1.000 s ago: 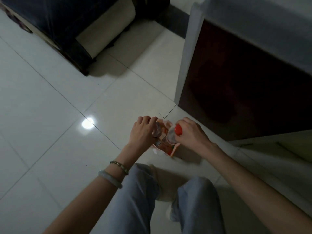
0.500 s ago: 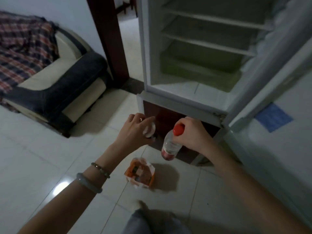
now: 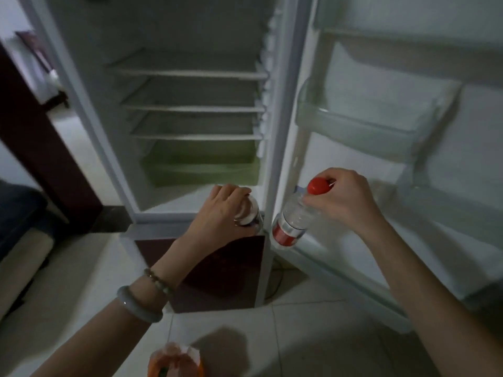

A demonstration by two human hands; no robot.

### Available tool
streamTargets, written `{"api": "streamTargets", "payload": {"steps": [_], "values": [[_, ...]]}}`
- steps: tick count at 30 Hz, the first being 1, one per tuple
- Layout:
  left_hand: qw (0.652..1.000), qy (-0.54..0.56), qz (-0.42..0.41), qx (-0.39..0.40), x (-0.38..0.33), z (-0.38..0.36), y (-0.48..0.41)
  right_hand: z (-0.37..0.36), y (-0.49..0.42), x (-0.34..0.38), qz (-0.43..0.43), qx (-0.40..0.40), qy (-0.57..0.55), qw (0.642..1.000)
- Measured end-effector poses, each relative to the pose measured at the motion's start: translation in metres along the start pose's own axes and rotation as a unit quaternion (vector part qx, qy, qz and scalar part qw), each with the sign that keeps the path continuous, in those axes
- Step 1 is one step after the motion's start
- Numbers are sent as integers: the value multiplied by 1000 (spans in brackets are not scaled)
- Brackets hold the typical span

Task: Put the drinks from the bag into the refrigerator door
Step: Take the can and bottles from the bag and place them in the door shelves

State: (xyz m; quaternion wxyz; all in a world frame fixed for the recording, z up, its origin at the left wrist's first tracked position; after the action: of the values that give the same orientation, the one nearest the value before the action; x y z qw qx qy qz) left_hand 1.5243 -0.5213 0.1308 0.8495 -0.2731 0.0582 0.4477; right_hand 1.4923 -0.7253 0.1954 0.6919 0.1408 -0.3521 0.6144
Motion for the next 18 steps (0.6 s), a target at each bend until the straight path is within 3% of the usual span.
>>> {"api": "streamTargets", "payload": {"steps": [4,9,18], "values": [[998,6,-64,12,-11,-13,-29,3,-16,-15,-11,-47,47,998],[994,22,-102,24,-19,-24,-46,-41,-40,-56,-84,-21,69,994],[991,33,-113,68,-10,-54,-58,-102,-59,-93,-129,48,36,990]]}}
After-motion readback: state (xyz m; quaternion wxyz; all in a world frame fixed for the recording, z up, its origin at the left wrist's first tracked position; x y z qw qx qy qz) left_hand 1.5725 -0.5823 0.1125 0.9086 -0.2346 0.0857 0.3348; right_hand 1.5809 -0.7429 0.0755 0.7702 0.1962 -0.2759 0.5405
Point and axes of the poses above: each hand's wrist, its own y-axis away from the middle knuckle, its own z-axis out of the back of the hand, x = y × z, the point moved 9 cm from there along -y, towards the middle knuckle
